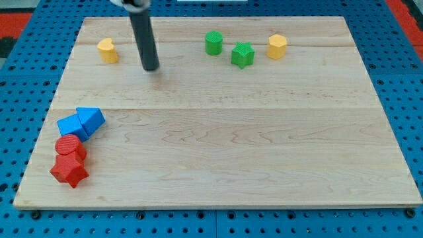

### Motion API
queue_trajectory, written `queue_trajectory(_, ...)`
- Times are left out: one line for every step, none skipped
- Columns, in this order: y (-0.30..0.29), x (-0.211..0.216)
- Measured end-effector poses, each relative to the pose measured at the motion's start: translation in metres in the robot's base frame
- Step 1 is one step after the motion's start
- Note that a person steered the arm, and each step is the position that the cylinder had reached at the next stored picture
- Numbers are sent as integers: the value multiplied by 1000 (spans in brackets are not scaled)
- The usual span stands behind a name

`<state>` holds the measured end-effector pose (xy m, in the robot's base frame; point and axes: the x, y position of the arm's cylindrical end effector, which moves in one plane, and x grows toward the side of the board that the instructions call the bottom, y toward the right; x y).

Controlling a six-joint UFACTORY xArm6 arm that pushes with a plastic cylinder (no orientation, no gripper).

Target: Push the red star along with red circle a bit right

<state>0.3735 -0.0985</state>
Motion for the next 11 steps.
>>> queue_trajectory(44,75)
queue_trajectory(45,78)
queue_trajectory(45,81)
queue_trajectory(45,109)
queue_trajectory(25,117)
queue_trajectory(13,138)
queue_trajectory(8,175)
queue_trajectory(-50,228)
queue_trajectory(-108,245)
queue_trajectory(-154,230)
queue_trajectory(-150,190)
